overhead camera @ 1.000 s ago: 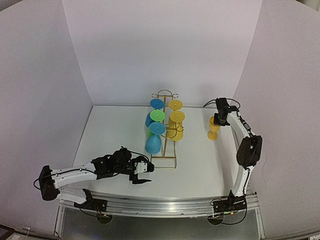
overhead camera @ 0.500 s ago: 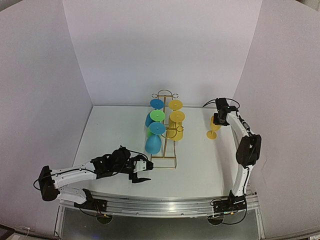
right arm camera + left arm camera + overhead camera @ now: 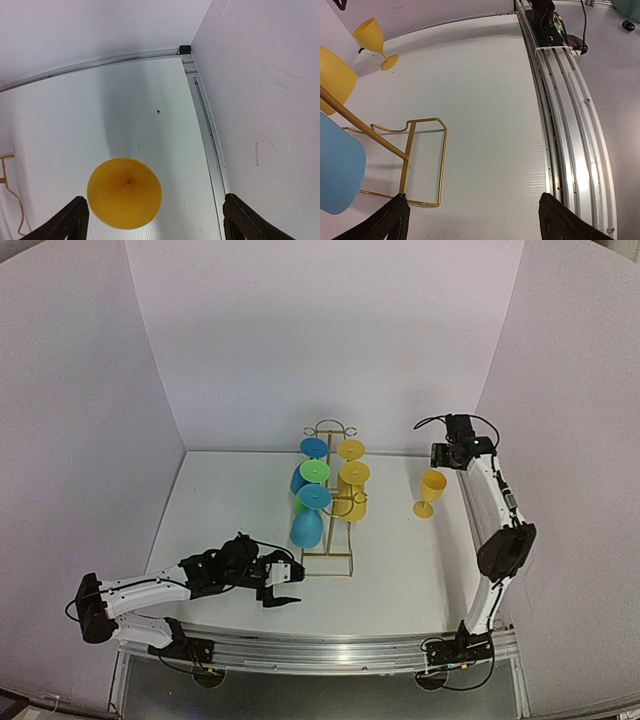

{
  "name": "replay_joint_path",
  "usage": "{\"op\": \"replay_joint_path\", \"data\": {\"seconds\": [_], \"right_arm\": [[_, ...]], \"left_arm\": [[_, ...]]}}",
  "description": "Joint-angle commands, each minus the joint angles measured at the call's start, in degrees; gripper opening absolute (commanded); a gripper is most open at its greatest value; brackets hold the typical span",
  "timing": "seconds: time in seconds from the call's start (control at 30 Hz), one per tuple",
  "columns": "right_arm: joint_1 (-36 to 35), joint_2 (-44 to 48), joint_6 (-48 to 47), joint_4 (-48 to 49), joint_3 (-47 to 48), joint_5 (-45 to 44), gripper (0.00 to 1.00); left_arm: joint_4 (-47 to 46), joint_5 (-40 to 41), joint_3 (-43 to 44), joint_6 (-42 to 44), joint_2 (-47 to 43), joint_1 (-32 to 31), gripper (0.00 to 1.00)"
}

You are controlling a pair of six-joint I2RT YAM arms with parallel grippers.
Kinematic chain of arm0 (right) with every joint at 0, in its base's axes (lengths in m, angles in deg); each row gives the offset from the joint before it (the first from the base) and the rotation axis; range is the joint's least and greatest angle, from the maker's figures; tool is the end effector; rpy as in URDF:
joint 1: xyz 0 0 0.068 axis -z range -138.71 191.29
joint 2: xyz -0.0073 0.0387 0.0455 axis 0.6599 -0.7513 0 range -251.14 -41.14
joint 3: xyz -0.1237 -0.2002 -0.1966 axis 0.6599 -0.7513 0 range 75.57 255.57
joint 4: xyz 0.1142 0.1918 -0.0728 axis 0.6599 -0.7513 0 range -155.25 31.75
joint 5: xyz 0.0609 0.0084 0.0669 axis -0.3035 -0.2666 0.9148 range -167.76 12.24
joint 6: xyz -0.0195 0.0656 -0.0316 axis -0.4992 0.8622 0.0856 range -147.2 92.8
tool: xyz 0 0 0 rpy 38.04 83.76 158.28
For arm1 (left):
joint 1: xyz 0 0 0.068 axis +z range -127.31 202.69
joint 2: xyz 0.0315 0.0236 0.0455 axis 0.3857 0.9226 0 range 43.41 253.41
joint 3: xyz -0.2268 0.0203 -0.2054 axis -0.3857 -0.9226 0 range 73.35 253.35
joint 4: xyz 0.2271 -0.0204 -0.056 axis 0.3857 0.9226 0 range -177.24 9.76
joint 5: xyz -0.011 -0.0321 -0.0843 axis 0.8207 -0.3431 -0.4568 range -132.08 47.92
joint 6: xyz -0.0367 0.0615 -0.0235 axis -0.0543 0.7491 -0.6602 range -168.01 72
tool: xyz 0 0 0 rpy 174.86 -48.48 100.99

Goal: Take the wine glass off the wine glass rack

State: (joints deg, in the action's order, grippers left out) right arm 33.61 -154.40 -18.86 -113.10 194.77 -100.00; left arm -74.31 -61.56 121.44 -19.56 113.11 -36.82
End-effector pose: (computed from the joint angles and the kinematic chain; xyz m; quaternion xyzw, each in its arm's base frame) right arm 0.4337 0.0342 0.3700 0.0729 0.9184 -0.1308 0.3662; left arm 0.1085 -0.2259 0.2940 0.6624 0.5731 -0.2670 0.4018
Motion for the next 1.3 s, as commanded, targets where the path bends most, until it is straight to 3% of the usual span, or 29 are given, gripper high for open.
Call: {"op": "replay_joint_path", "data": {"seconds": [0.0, 0.13, 0.2, 0.37, 0.47, 0.6, 0.77, 1.1, 1.27], "right_arm": [[-0.02, 8.59, 2.34, -7.4, 3.37, 17.1, 0.83], [-0.09, 11.93, 11.79, -6.53, 0.87, 44.81, 0.7], [-1.87, 13.25, 18.07, -2.87, -1.78, 54.41, 0.69], [-8.4, 15.11, 26.84, 6.61, -7.18, 58.98, 0.8], [-11.15, 13.67, 28.39, 7.26, -7.34, 59.38, 0.8], [-12.49, 12.15, 29.83, 8.37, -7.83, 60.1, 0.65], [-13.4, 10.27, 31.47, 9.83, -7.34, 62.32, 0.54], [-13.41, 8.22, 32.48, 10.36, -7.0, 64.15, 0.39], [-13.46, 8.29, 33.05, 10.47, -7.55, 65.99, 0.38]], "left_arm": [[-2.19, -1.18, -0.45, -0.82, -2.1, 0.36, 0.88], [-2.28, -1.67, -0.35, -0.4, -2.03, 0.34, 0.88], [-2.58, -2.22, -0.44, 0.05, -1.92, 0.3, 0.88], [-3.28, -3.4, -0.77, 0.78, -2.08, 0.26, 0.87], [-3.35, -3.67, -0.94, 1.07, -2.33, 0.24, 0.87], [-3.09, -3.79, -1.0, 1.17, -2.62, 0.29, 0.87], [-3.06, -3.99, -0.9, 1.34, -2.55, 0.27, 0.87], [-3.35, -3.67, -0.9, 1.52, -2.53, 0.29, 0.87], [-3.1, -3.27, -0.9, 1.62, -2.54, 0.26, 0.87]]}}
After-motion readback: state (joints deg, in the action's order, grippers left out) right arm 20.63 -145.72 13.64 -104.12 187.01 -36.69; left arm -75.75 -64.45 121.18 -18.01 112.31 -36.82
